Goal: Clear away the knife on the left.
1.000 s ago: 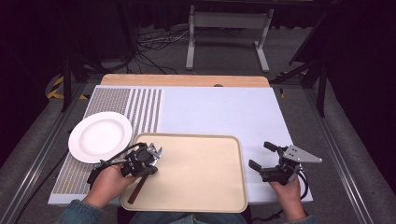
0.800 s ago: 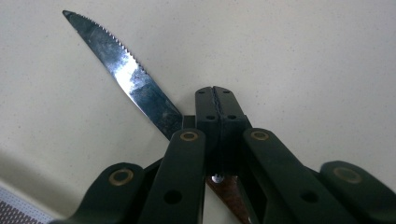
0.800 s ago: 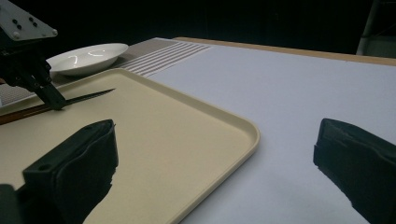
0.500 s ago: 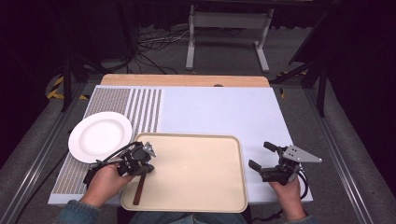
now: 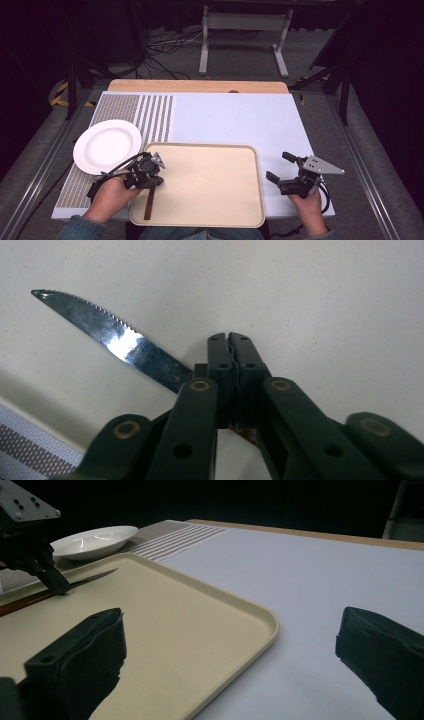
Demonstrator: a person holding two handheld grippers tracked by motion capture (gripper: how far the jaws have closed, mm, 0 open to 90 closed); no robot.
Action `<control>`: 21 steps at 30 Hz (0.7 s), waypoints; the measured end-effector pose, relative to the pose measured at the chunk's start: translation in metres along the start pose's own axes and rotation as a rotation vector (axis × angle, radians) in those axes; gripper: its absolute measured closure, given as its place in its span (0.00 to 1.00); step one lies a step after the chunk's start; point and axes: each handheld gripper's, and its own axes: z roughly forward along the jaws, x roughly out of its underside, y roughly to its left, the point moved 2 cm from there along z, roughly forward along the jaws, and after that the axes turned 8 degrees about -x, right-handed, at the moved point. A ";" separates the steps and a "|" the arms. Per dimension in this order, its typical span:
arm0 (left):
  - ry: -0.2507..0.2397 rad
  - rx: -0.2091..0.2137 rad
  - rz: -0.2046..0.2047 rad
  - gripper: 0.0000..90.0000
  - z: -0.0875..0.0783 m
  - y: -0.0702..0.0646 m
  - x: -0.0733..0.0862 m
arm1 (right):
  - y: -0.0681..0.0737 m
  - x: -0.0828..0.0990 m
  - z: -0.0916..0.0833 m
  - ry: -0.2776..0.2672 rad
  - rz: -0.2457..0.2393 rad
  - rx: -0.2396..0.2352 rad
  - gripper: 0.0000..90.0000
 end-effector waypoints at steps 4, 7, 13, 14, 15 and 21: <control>-0.022 0.003 0.007 0.86 -0.005 -0.002 -0.002 | 0.000 0.000 0.000 0.001 0.002 0.000 0.01; -0.057 0.006 0.013 0.81 -0.013 -0.002 -0.004 | -0.001 0.000 0.001 0.000 0.000 -0.004 0.01; -0.142 -0.005 0.020 0.57 -0.026 -0.001 -0.006 | 0.000 -0.001 0.002 -0.002 0.000 -0.004 0.01; -0.167 -0.032 0.030 0.42 -0.030 0.000 -0.007 | -0.001 -0.001 0.002 -0.001 0.000 -0.006 0.01; -0.184 -0.054 0.047 0.37 -0.032 0.000 -0.007 | -0.001 -0.001 0.002 -0.001 0.001 -0.007 0.01; -0.259 -0.080 0.063 0.20 -0.042 0.001 -0.005 | 0.000 -0.001 0.002 -0.002 -0.001 -0.002 0.01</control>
